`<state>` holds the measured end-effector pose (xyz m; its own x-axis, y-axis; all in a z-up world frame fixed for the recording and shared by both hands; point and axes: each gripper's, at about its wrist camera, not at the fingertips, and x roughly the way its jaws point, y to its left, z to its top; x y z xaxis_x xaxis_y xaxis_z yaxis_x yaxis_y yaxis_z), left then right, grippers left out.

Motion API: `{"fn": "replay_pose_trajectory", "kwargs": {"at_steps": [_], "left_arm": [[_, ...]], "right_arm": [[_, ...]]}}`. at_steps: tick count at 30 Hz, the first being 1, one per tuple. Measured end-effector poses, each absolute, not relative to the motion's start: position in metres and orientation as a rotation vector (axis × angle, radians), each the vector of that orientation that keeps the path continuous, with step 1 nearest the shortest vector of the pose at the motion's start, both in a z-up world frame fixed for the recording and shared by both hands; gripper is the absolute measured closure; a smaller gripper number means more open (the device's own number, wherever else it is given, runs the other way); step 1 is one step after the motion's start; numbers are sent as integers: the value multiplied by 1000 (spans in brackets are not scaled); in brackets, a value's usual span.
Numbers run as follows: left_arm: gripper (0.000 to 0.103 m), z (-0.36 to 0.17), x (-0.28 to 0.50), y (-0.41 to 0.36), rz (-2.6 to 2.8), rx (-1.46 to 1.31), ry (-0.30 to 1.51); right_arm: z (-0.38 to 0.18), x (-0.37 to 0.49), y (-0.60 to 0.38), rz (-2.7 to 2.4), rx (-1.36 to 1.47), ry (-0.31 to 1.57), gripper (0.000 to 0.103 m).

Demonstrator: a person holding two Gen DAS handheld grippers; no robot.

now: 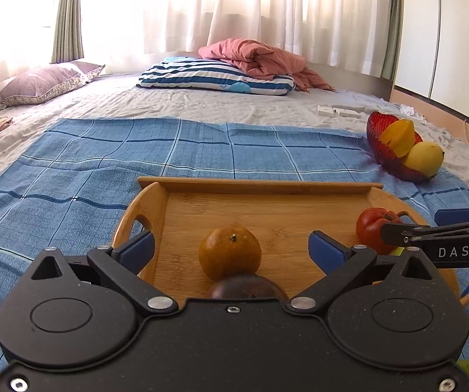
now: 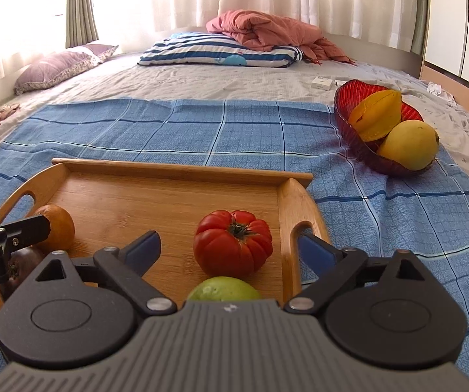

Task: Organize fruits
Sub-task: 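Withdraw both tools from the tray toward the remaining fruits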

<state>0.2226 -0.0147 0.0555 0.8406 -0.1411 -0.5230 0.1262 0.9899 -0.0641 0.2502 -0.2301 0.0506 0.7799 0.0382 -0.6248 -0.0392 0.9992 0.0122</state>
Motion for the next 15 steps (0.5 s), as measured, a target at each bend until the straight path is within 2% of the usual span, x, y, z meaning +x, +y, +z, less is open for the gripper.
{"fn": "replay_pose_trajectory", "kwargs": {"at_steps": [15], "left_arm": [[0, 51, 115, -19, -231, -54, 481]], "right_arm": [[58, 147, -246, 118, 27, 463, 0]]}}
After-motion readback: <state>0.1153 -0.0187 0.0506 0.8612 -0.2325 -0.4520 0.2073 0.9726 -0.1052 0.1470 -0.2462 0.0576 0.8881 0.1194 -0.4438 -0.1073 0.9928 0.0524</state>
